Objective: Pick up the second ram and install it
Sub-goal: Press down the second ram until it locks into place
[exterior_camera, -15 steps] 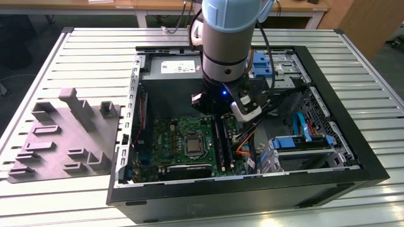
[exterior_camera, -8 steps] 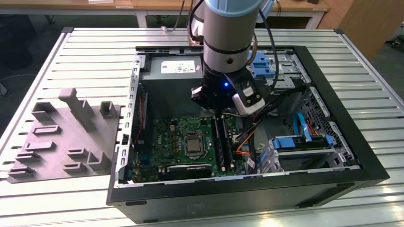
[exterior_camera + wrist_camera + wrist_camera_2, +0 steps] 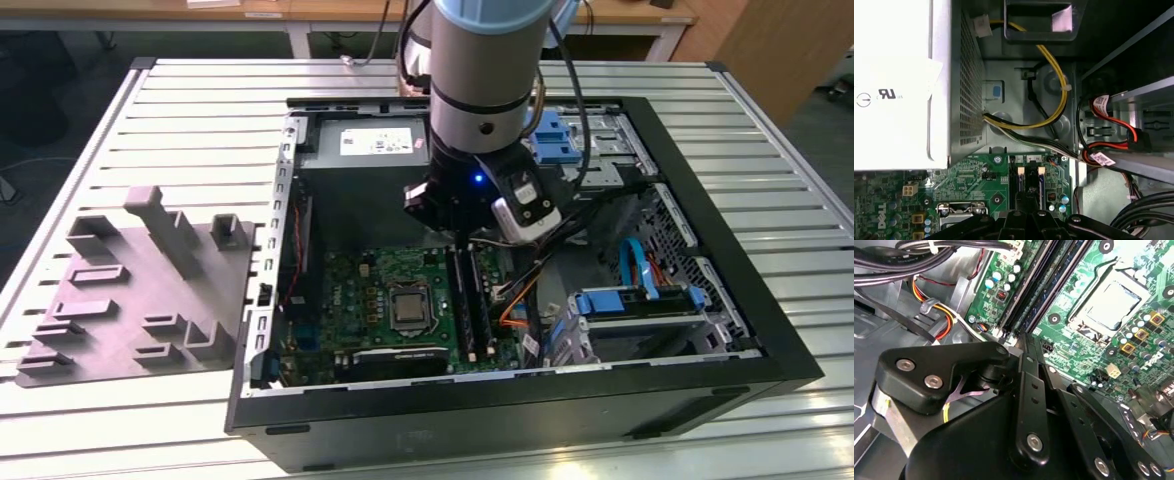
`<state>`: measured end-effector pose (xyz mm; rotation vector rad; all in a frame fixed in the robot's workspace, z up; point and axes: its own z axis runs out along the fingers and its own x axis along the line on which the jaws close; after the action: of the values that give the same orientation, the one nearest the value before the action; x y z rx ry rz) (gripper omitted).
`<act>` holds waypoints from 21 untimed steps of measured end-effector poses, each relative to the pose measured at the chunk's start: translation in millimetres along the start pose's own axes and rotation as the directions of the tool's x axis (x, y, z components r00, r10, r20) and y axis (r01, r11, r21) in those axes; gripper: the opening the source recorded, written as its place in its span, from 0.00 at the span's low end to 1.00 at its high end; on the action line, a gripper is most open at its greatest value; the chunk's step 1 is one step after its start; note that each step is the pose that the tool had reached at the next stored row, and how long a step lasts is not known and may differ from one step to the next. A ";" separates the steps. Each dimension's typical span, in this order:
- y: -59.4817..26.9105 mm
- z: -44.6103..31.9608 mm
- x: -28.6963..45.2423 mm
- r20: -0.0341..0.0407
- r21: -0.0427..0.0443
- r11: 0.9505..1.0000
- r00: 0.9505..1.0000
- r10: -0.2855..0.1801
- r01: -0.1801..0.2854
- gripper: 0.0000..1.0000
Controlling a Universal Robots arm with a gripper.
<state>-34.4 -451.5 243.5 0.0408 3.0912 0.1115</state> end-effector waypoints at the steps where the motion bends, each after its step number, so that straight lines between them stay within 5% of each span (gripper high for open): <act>1: -1.2 0.0 0.0 0.000 0.000 1.000 1.000 0.000 0.000 0.10; 21: -44.5 -3.0 -1.2 0.000 0.000 1.000 1.000 0.000 0.000 0.10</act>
<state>-34.4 -496.1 243.4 0.0409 3.0912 0.1114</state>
